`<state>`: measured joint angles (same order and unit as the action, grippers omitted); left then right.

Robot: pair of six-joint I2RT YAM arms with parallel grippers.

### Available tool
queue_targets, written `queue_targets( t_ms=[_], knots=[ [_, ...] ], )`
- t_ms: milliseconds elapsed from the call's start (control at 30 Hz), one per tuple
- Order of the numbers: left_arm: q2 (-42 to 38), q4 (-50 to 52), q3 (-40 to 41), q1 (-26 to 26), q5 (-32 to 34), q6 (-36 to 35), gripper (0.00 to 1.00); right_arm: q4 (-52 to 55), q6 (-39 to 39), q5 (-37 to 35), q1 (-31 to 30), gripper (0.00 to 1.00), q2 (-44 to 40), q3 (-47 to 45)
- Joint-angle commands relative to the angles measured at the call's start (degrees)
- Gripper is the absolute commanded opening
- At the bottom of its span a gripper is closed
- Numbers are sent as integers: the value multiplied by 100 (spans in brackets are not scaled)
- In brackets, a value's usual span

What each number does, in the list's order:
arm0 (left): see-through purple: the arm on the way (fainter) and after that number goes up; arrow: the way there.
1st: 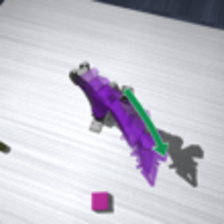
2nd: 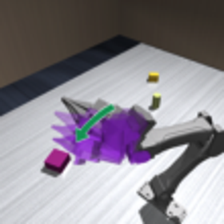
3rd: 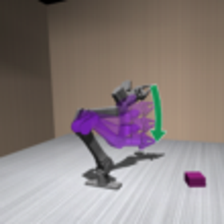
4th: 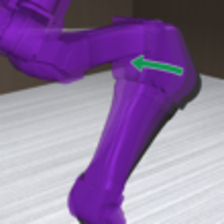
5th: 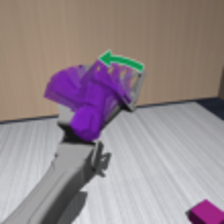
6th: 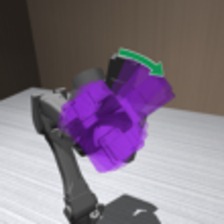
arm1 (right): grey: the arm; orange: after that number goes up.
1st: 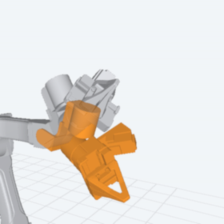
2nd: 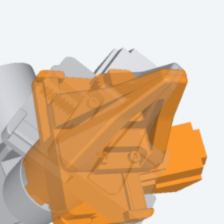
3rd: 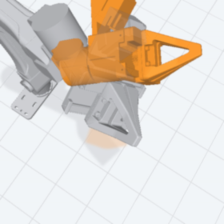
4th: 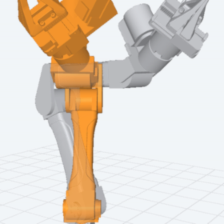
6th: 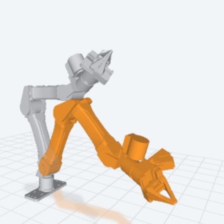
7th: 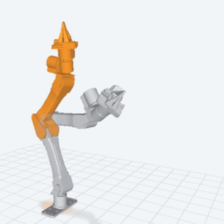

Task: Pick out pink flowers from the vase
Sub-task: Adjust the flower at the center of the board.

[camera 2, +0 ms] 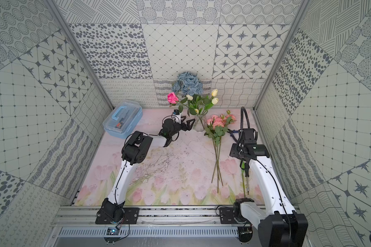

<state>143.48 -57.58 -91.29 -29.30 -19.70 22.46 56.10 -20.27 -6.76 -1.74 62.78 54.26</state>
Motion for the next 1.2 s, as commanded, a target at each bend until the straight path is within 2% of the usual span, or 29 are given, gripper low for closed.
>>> queue_targets(
  t_ms=[0,100,267,367,533,667,800,867,1067,1167],
  knots=[
    [161,-231,-231,103,-797,153,99,158,-110,533,112,70,449,52],
    [220,-383,-223,177,-860,397,99,346,-55,614,393,71,1075,186],
    [156,-456,-19,231,-738,669,99,-57,-62,356,866,71,1961,2],
    [107,-672,137,238,-674,806,99,-217,-82,211,999,72,2329,-23],
    [-11,-820,236,262,-661,1068,99,-444,-56,383,1191,70,2950,-20],
    [-95,-845,205,275,-710,1130,99,-511,6,553,1198,57,3179,-11],
    [-126,-904,236,277,-710,1161,99,-555,-2,575,1200,36,2993,-36],
    [-110,-934,244,276,-693,1216,99,-540,-3,678,1202,31,2927,-30],
    [-118,-1017,330,267,-658,1276,99,-688,-3,877,1189,24,2912,-58],
    [-157,-1016,365,271,-666,1261,99,-651,21,714,1125,33,2973,61]
  ],
)
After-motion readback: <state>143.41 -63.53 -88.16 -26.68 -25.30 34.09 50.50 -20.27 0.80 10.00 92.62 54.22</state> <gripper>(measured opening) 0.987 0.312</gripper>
